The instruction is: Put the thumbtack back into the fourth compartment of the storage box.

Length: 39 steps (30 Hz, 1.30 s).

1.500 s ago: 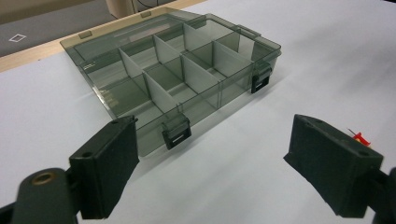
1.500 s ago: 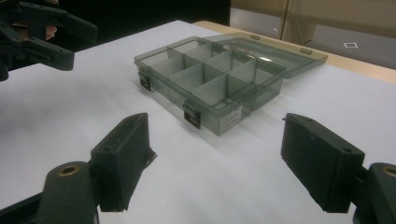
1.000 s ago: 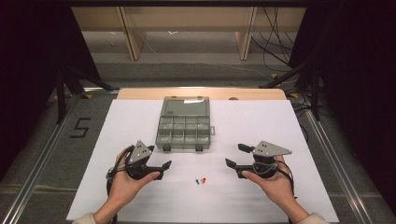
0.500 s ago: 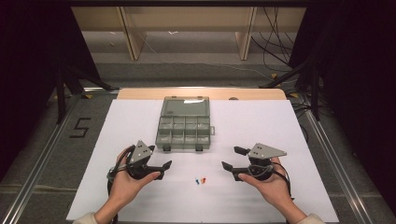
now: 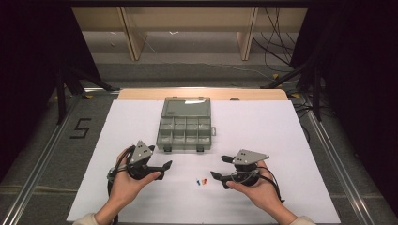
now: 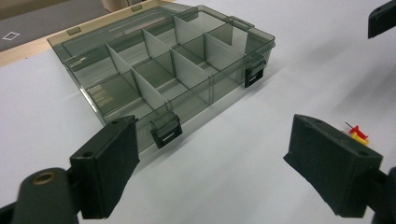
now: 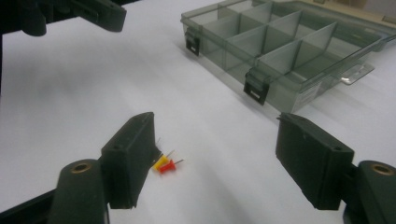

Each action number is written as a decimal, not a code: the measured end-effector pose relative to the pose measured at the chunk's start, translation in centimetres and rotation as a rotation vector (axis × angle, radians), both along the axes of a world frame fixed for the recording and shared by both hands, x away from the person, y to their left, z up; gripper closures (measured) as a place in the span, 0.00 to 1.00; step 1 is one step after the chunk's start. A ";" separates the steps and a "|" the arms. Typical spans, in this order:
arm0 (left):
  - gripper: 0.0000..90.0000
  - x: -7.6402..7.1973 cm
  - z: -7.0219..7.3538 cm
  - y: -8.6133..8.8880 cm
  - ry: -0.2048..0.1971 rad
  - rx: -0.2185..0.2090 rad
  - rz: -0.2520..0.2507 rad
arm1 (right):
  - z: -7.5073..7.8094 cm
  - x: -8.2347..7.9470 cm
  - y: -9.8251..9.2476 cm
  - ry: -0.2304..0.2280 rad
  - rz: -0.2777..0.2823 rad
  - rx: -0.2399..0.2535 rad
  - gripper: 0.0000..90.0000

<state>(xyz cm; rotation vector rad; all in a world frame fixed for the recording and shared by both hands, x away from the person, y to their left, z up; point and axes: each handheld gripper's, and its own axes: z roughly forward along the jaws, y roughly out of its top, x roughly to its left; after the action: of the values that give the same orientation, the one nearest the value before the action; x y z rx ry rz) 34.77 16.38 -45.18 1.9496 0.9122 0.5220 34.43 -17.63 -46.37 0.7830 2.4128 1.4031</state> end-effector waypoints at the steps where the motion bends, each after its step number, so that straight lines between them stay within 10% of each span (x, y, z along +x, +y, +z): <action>1: 0.17 0.0 0.0 0.0 -0.002 0.001 -0.005 | -0.1 0.0 0.3 0.009 0.004 -0.011 0.36; 20: 0.17 -0.1 0.3 0.1 -0.006 -0.003 -0.006 | -2.3 0.6 4.1 0.122 0.061 -0.169 0.69; 39: 0.17 -0.1 0.3 0.1 -0.009 -0.006 -0.010 | -2.7 0.4 4.9 0.099 0.053 -0.251 0.83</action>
<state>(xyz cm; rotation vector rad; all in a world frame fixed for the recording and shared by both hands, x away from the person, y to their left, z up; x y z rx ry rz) 34.69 16.47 -44.89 1.9446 0.8967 0.5210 34.80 -12.71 -49.11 0.7451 2.6356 1.0712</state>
